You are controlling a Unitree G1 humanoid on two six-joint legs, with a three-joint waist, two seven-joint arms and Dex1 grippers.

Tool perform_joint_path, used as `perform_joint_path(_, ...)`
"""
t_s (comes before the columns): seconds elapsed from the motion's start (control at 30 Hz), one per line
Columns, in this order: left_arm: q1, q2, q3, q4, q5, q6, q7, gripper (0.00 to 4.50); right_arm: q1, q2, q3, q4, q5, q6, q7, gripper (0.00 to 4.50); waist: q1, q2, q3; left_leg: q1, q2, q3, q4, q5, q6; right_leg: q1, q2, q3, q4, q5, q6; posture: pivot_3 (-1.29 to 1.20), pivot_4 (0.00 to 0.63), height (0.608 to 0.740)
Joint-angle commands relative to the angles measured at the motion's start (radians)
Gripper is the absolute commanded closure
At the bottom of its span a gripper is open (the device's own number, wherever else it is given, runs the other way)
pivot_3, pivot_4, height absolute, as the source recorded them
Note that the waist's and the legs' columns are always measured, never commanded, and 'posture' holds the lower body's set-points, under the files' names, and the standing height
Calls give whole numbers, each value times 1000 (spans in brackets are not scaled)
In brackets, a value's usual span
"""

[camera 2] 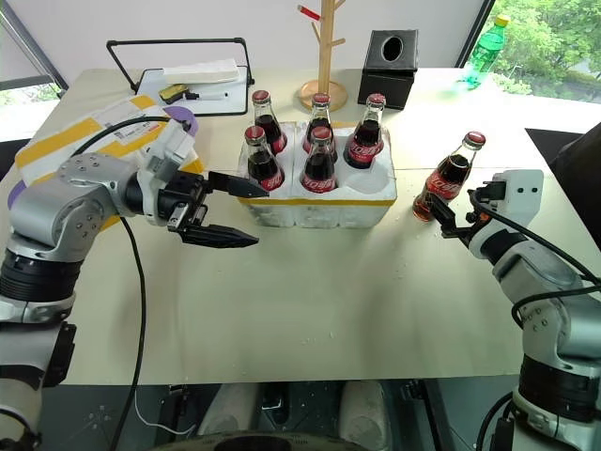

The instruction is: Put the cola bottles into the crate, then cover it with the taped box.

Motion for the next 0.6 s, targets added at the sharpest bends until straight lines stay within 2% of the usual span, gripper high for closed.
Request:
perform_joint_path(0.03, 13, 28, 55, -59, -34, 21, 19, 0, -50, -18, 5, 74, -39, -78, 22, 47, -1, 0, 0, 0, 0, 0, 0, 0, 0, 0, 0, 0, 0, 0, 0, 0, 150, 740)
perform_joint_path(0.4, 39, 41, 72, -109, -61, 47, 55, 0, -212, 2, 97, 312, -114, -209, 77, 47, -2, 0, 0, 0, 0, 0, 0, 0, 0, 0, 0, 0, 0, 0, 0, 0, 150, 740)
perform_joint_path(0.5, 35, 32, 68, -109, -60, 44, 63, 0, -245, 9, 112, 369, -130, -240, 82, 901, -2, 0, 0, 0, 0, 1, 0, 0, 0, 0, 0, 0, 0, 0, 0, 0, 150, 740)
perform_joint_path(0.57, 33, 29, 69, -108, -59, 42, 67, 0, -245, 8, 114, 362, -125, -242, 92, 1725, -2, 0, 0, 0, 0, 1, 0, 0, 0, 0, 0, 0, 0, 0, 0, 0, 150, 740)
perform_joint_path(0.6, 32, 28, 69, -106, -59, 41, 68, 0, -243, 7, 112, 349, -121, -237, 95, 1690, -3, 0, 0, 0, 0, 0, 0, 0, 0, 0, 0, 0, 0, 0, 0, 0, 150, 740)
